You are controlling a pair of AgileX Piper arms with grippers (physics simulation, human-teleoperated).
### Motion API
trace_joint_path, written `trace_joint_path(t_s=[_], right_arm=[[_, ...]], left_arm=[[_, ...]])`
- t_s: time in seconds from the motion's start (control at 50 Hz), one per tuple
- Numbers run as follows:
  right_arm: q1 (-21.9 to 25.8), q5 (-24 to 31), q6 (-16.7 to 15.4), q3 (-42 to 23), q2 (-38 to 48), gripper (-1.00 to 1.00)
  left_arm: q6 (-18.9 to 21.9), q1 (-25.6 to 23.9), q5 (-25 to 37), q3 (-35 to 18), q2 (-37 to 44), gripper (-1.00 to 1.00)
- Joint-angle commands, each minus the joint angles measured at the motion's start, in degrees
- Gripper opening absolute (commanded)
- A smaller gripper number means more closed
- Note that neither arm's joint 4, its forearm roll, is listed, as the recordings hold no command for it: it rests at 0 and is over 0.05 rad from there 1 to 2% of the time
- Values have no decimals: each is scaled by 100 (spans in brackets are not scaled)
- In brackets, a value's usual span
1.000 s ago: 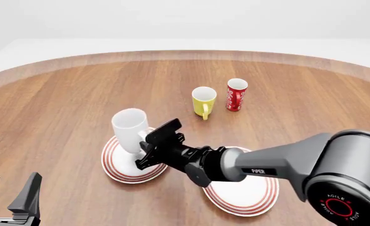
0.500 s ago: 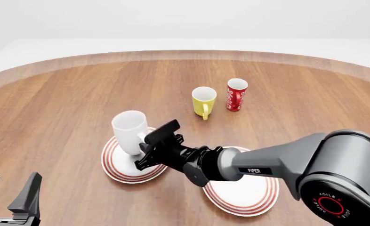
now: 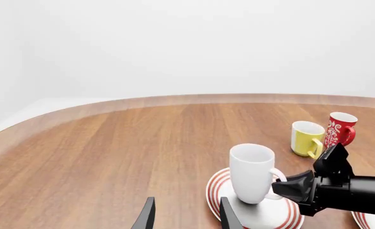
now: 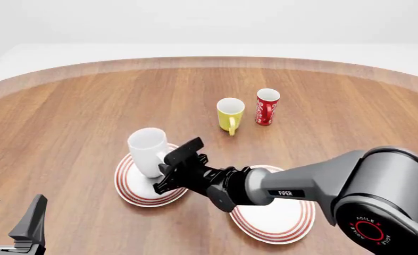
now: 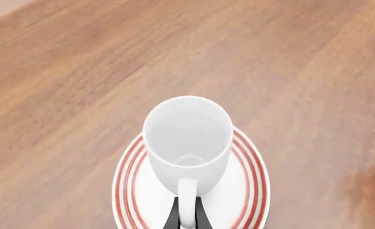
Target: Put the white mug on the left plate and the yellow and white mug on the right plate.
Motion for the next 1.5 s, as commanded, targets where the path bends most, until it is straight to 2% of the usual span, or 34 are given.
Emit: trace_joint_path(t_s=[0.02, 0.16, 0.18, 0.62, 0.96, 1.26, 1.36, 1.5], right_arm=[[-13, -8, 37, -13, 11, -100], [-25, 8, 59, -10, 26, -100], [-27, 11, 60, -11, 25, 100], [-44, 24, 92, 73, -133, 100], [-4, -5, 87, 607, -1080, 100], [-87, -183, -155, 1123, -2118, 100], [-171, -619, -472, 1610, -2808, 100], [-293, -863, -580, 2038, -3399, 100]], left_arm=[[0, 0, 0, 0, 0, 100], [0, 0, 0, 0, 0, 100], [0, 0, 0, 0, 0, 100], [0, 0, 0, 0, 0, 100], [0, 0, 0, 0, 0, 100], [0, 0, 0, 0, 0, 100], [0, 0, 0, 0, 0, 100], [0, 0, 0, 0, 0, 100]])
